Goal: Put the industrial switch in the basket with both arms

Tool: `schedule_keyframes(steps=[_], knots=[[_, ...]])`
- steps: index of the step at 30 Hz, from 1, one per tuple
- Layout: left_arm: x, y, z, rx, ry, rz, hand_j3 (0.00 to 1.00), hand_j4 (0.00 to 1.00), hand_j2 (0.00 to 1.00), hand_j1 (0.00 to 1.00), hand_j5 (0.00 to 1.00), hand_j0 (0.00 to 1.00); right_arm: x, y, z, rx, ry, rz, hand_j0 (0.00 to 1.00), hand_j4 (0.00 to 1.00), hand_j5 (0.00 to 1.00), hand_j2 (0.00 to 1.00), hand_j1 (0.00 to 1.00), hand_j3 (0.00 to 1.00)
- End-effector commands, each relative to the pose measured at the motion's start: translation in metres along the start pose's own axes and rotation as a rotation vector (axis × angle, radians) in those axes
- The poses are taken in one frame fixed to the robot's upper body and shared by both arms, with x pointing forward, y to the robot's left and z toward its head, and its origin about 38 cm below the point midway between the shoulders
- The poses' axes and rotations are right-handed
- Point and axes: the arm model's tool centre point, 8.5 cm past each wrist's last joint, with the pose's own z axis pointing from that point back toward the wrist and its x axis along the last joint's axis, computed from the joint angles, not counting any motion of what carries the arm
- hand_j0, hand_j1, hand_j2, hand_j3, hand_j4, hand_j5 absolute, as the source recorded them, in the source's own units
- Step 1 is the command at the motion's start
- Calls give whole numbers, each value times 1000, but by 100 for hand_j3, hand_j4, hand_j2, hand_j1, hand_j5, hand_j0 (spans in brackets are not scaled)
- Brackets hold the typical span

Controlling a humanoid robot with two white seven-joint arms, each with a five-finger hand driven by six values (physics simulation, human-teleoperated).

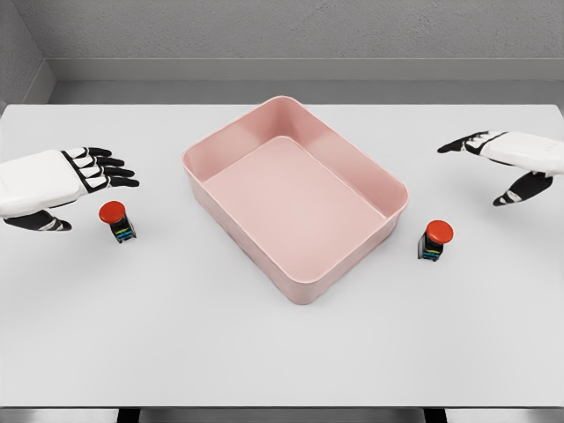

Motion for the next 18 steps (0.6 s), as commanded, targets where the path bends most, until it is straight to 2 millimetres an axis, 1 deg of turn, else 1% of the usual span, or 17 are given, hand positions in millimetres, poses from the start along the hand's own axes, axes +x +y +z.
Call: schedule_keyframes(steps=[1,4,6,7,9,11,13,15,16,17,18], knots=[[0,1,1,4,1,1,100,100,100,100,100,100,4,-4,2,-4,-9,9,100,100,100,100,100,100],[-1,2,1,2,5,-7,100,100,100,100,100,100,-2,-6,18,-23,24,22,100,100,100,100,100,100],[-1,-4,-3,-20,8,-32,100,100,100,100,100,100,-5,-7,23,-38,36,26,100,100,100,100,100,100],[-3,-6,-3,-45,21,-73,100,100,100,100,100,100,-8,-7,29,-40,50,29,100,100,100,100,100,100],[0,-11,-11,-49,16,-99,100,100,100,100,100,100,-8,-7,31,-39,53,30,100,100,100,100,100,100],[0,-17,-15,-71,18,-122,100,100,100,100,100,100,-7,-2,30,-18,49,33,100,100,100,100,100,100],[-3,-27,-23,-59,26,-90,100,100,100,100,100,100,9,1,21,-1,-3,51,100,100,100,100,100,100],[-11,-38,-28,-57,48,-56,100,100,100,100,100,100,10,3,21,9,-4,53,100,100,100,100,100,100],[-13,-47,-34,-54,55,-28,100,100,100,100,100,100,9,4,23,14,0,54,100,100,100,100,100,100],[-15,-53,-35,-65,59,-16,100,100,100,100,100,100,10,7,22,25,-4,52,100,100,100,100,100,100],[-15,-53,-36,-62,58,-13,100,100,100,100,100,100,15,9,19,30,-21,56,100,100,100,100,100,100]])
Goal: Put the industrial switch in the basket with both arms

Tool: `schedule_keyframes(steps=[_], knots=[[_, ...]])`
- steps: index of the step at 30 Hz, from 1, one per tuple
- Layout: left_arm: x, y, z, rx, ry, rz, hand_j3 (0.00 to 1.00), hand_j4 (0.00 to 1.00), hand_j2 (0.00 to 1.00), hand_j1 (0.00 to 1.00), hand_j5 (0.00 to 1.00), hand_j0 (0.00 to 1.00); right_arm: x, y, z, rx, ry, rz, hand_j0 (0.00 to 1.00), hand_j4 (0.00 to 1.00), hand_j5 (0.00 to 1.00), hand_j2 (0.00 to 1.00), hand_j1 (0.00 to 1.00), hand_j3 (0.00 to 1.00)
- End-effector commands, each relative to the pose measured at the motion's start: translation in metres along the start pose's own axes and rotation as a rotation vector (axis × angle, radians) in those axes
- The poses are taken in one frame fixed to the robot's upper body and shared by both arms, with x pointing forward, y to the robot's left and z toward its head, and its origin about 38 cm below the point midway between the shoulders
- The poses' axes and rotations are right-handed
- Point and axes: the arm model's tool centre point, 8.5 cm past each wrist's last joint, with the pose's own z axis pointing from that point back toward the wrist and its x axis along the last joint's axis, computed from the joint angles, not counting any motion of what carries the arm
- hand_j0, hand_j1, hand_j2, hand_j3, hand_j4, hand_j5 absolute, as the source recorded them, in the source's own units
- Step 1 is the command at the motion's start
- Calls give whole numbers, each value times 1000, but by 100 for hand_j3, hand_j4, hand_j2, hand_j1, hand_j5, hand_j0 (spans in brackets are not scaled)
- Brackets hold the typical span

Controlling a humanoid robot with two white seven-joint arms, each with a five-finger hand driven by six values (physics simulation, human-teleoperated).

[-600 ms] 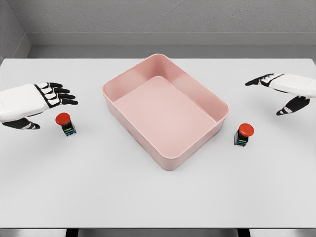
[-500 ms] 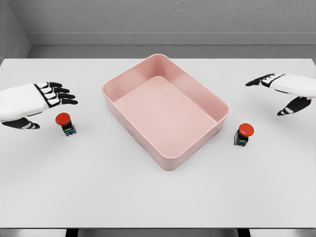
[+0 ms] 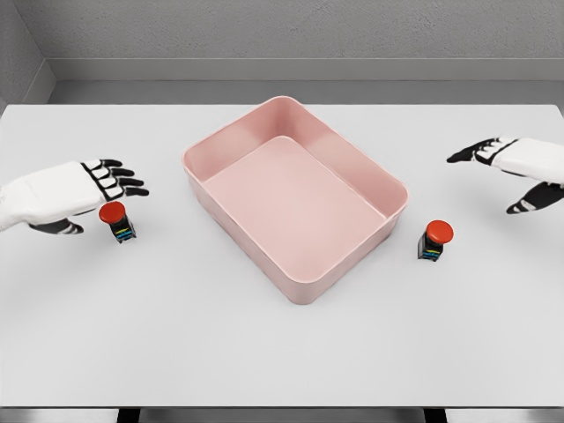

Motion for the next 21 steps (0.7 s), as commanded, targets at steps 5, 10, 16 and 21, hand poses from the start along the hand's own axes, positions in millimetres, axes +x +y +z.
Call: schedule_keyframes(steps=[5,10,16,21], knots=[[0,-22,-15,-3,1,71,100,100,100,100,100,100,12,12,-1,32,-34,-2,100,100,100,100,100,100],[1,-23,-17,-4,0,72,100,100,100,100,100,100,21,15,-1,44,-60,7,100,100,100,100,100,100],[-3,-30,-21,-4,12,96,100,100,100,100,100,100,32,16,0,55,-87,23,97,97,97,97,97,97],[-3,-36,-26,-4,17,118,100,100,100,100,100,100,43,17,-4,59,-122,30,93,93,93,93,93,93]])
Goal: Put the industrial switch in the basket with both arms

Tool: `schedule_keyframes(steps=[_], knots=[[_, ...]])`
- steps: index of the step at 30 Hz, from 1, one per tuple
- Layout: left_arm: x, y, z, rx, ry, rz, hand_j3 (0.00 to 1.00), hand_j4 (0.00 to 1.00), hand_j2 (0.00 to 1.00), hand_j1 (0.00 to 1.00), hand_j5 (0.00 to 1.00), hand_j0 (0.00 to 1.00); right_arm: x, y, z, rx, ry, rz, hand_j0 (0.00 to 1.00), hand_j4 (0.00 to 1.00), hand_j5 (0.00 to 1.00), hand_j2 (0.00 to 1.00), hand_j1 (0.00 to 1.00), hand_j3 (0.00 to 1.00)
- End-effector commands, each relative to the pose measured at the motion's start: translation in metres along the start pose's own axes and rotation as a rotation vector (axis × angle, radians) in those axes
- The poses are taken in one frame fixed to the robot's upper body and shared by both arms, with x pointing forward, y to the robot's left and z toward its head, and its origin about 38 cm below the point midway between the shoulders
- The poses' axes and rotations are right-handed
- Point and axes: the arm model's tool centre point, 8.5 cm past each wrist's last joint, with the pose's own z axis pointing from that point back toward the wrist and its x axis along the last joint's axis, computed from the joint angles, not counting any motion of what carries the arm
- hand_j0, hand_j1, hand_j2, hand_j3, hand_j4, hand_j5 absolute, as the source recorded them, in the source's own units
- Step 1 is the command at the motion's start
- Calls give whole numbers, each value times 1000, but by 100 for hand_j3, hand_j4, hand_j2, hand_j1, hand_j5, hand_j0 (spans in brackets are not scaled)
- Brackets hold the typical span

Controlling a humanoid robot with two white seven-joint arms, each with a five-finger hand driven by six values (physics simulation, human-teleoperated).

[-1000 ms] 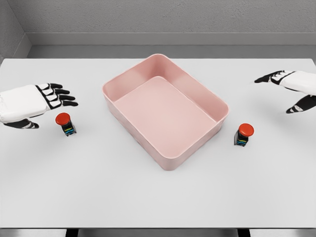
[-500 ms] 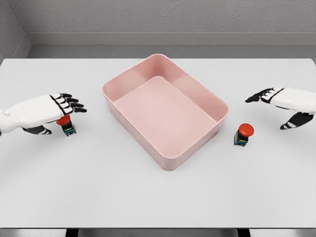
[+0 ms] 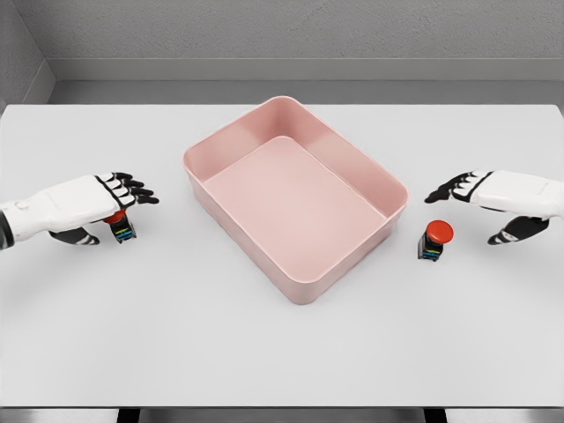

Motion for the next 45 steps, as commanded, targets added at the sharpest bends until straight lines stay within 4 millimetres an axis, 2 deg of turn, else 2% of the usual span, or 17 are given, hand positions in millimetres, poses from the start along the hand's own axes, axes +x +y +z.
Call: schedule_keyframes(steps=[1,4,8,9,12,13,16,17,18,19,25,27,33,40,45], knots=[[0,-2,-2,4,2,13,100,100,100,100,100,100,5,-2,-2,-4,-16,3,92,92,92,92,92,92],[4,-3,-9,14,-11,21,100,100,100,100,100,100,8,4,-3,6,-25,-5,92,92,92,92,92,92],[3,-4,-8,11,-9,21,100,100,100,100,100,100,8,4,-4,8,-26,-5,89,89,89,89,89,89],[3,-4,-8,11,-9,21,96,96,96,96,96,96,8,4,-3,7,-24,-5,89,89,89,89,89,89],[2,-4,-6,11,-6,23,72,72,72,72,72,72,9,4,-5,6,-30,-6,87,87,87,87,87,87],[1,-3,-5,23,-3,22,68,68,68,68,68,68,9,4,-6,6,-32,-7,86,86,86,86,86,86],[-1,-3,-2,38,5,24,60,60,60,60,60,60,10,5,-8,4,-36,-8,86,86,86,86,86,86],[-2,-2,-1,41,7,23,52,52,52,52,52,52,10,5,-9,4,-37,-9,86,86,86,86,86,86],[-2,-2,-1,41,7,23,50,50,50,50,50,50,10,6,-9,4,-39,-10,86,86,86,86,86,86],[-2,-1,-1,44,6,23,44,44,44,44,44,44,10,5,-9,3,-38,-9,86,86,86,86,86,86],[-1,6,-1,66,3,19,31,31,31,31,31,31,14,7,-18,3,-60,-16,86,86,86,86,86,86],[4,11,-3,84,-17,23,28,28,28,28,28,28,15,9,-18,8,-61,-17,86,86,86,86,86,86],[30,43,-4,154,-101,-24,27,27,27,27,27,27,17,13,-24,16,-74,-21,82,82,82,82,82,82],[38,89,0,246,-135,-96,27,27,27,27,27,27,17,15,-25,23,-75,-24,78,78,78,78,78,78],[46,110,-5,286,-165,-136,27,27,27,27,27,27,19,18,-29,28,-85,-26,75,75,75,75,75,75]])
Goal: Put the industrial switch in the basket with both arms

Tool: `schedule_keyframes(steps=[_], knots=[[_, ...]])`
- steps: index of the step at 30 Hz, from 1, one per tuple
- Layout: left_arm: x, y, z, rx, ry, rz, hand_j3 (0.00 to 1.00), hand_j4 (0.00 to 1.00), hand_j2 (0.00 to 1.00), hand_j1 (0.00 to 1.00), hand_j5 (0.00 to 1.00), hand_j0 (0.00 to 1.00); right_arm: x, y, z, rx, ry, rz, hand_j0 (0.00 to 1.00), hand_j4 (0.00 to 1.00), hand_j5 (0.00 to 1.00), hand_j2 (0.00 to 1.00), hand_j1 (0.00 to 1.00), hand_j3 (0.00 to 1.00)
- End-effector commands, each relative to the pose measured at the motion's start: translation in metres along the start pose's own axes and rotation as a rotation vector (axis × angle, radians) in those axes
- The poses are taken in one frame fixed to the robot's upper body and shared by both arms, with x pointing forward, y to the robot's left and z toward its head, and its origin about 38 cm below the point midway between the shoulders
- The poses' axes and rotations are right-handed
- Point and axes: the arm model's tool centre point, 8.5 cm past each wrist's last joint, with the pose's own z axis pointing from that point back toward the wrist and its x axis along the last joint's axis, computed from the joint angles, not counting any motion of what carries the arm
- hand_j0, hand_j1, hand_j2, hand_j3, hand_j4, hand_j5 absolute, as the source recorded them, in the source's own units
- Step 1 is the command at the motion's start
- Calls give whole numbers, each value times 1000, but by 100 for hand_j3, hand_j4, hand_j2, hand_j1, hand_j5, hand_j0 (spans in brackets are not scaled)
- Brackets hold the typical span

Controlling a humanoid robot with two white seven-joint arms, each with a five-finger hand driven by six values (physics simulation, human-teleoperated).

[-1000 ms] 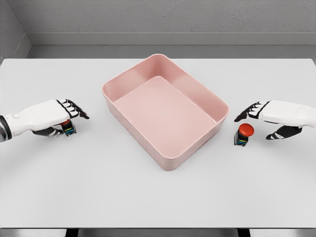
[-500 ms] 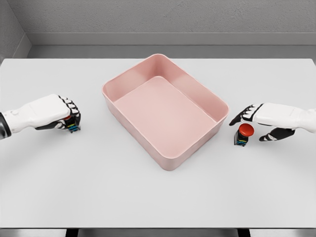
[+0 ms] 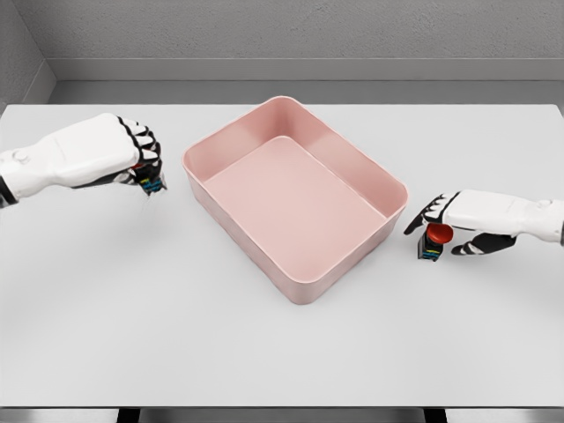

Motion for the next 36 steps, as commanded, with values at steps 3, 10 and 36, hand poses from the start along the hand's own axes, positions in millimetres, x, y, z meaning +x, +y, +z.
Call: schedule_keyframes(steps=[3,10,36], knots=[[9,4,-15,41,-35,13,27,27,27,27,27,27,0,1,-1,1,-2,-7,75,75,75,75,75,75],[25,17,-58,102,-119,10,27,27,27,27,27,27,0,2,-3,0,-5,-10,72,72,72,72,72,72],[62,-15,-184,-8,-252,104,100,100,100,100,100,100,-9,3,6,2,31,-17,45,45,45,45,45,45]])
